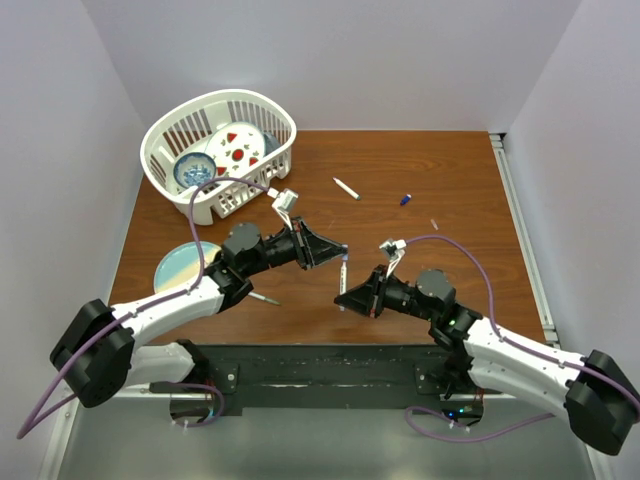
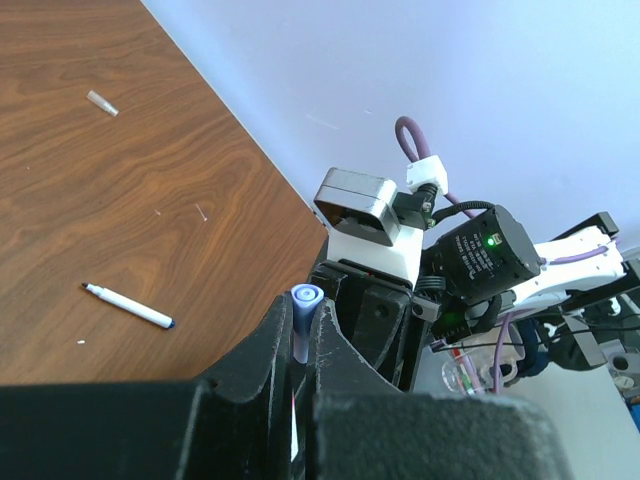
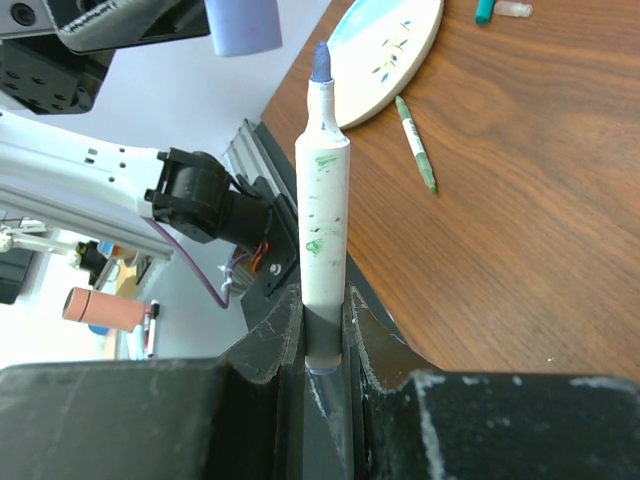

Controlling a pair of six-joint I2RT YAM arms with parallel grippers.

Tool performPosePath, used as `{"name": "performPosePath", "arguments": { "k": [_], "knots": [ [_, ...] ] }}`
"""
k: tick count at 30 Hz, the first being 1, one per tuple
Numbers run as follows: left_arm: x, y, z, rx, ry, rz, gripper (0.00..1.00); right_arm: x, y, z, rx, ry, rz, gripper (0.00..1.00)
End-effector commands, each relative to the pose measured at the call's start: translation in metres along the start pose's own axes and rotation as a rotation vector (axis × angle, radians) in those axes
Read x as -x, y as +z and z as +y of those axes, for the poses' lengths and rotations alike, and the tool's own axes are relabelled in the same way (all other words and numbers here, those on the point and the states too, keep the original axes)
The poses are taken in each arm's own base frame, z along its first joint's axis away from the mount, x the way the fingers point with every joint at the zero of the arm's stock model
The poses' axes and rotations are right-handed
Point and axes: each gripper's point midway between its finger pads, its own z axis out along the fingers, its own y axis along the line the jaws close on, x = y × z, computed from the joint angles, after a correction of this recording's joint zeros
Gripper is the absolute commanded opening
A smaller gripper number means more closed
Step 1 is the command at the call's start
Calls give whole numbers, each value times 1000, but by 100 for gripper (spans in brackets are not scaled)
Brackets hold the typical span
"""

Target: Insert the pens into the pen caps

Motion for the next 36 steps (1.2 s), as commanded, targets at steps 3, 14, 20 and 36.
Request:
{"name": "performPosePath", "arguments": {
  "k": [3,14,20,36],
  "knots": [
    [10,3,-14,-63,36,-29,0,14,-2,27,88,-25,-31,0],
    [12,6,-19,-92,27,-33,0,12,-3,25,79,-22,-24,0],
    [15,8,-17,-80,23,-41,0,11,-5,26,81,-26,-24,0],
    [18,10,-17,-76,26,-45,0,11,-11,25,75,-20,-39,0]
  ]
}}
